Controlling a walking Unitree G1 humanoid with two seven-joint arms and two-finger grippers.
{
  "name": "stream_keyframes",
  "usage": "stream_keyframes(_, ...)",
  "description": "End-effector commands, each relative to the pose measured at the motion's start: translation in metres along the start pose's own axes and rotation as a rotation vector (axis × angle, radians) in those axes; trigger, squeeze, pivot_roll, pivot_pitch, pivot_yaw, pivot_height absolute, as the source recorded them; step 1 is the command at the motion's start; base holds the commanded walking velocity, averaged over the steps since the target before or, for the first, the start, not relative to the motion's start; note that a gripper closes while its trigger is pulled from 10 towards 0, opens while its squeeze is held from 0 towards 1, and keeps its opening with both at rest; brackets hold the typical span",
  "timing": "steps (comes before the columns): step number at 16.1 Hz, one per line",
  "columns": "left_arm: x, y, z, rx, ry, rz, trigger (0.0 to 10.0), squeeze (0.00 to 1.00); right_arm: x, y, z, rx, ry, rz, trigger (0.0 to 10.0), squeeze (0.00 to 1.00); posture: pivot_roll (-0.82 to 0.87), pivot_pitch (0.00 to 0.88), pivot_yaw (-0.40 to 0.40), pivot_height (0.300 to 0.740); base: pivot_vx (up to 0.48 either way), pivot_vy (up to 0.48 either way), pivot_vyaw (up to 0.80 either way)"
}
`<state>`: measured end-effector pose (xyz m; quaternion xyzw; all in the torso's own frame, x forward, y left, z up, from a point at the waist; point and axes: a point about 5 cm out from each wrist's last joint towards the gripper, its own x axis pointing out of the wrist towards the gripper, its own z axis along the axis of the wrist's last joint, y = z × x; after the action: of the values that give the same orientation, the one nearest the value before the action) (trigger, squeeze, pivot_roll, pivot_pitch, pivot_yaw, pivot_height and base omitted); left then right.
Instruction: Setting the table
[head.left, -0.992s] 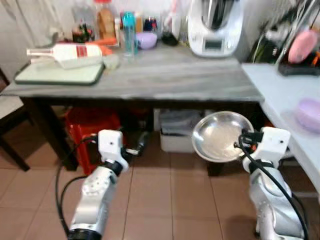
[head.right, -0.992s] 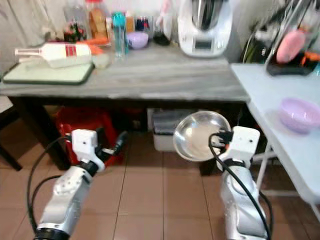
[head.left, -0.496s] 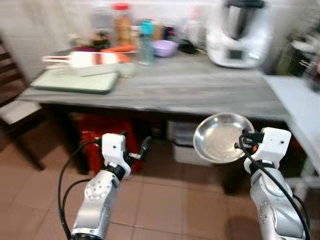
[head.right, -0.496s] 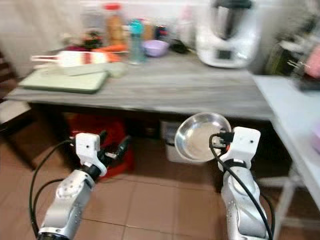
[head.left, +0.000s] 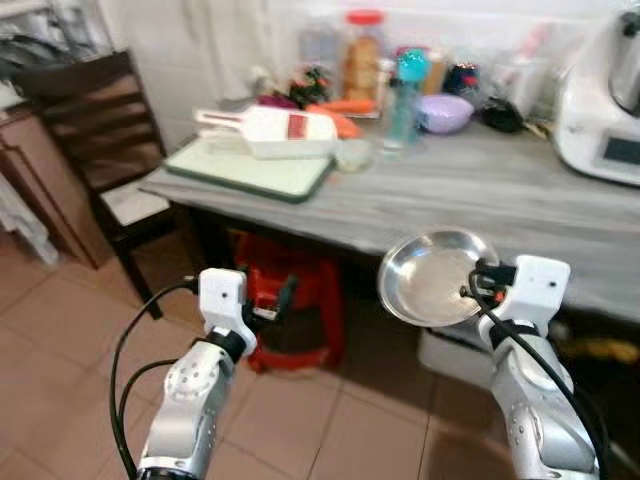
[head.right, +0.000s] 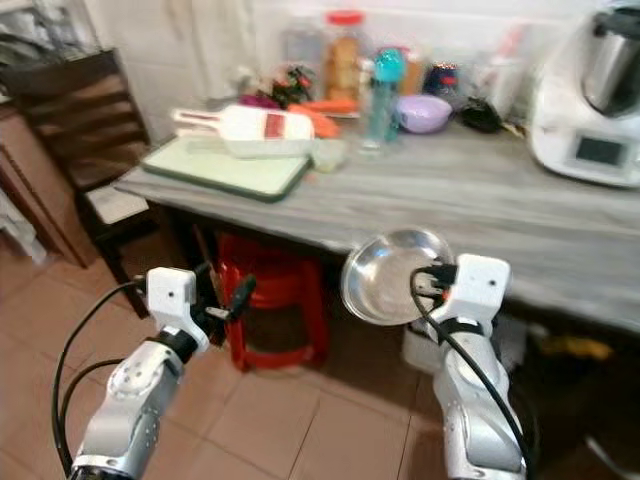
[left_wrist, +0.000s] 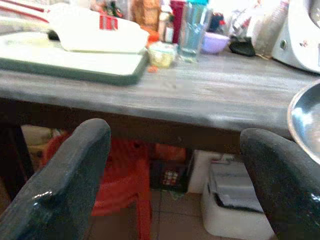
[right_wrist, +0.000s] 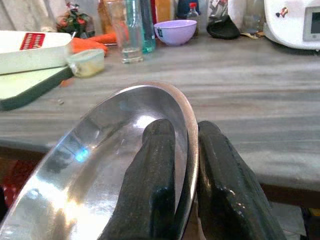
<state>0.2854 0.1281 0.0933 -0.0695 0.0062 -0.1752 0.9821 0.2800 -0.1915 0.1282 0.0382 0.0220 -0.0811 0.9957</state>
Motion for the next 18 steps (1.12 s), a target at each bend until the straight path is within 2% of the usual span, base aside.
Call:
stream_keyframes(1, -0.0008, 0.0046, 0.0039, 0.023, -0.003, 0.008, 10.0, 0.00, 0.0009, 0.0058, 0.0060, 0.008, -0.027, 0.013, 10.0, 0.00, -0.06, 0.000, -0.002, 0.740, 0.379, 0.000, 0.00)
stream_keyframes(3, -0.0018, 0.0040, 0.0027, 0.022, 0.005, 0.004, 10.0, 0.00, 0.0008, 0.0058, 0.0038, 0.035, -0.014, -0.001, 10.0, 0.00, -0.06, 0.000, -0.002, 0.740, 0.315, 0.000, 0.00)
stream_keyframes(7, -0.0019, 0.0029, 0.0029, 0.022, 0.007, -0.001, 10.0, 0.00, 0.0018, 0.0062, 0.0045, 0.039, -0.017, -0.002, 10.0, 0.00, -0.05, 0.000, -0.003, 0.740, 0.254, 0.000, -0.73)
stream_keyframes(16, -0.0025, 0.0020, 0.0001, 0.026, 0.024, -0.002, 10.0, 0.00, 0.0025, 0.0069, 0.0045, 0.031, -0.019, -0.003, 10.0, 0.00, -0.05, 0.000, -0.006, 0.740, 0.269, 0.000, 0.00)
stream_keyframes(18, -0.0059, 0.0011, -0.0003, 0.032, 0.026, -0.033, 10.0, 0.00, 0.0028, 0.0043, 0.0050, 0.018, -0.023, -0.028, 10.0, 0.00, -0.05, 0.000, -0.006, 0.740, 0.124, 0.000, 0.00)
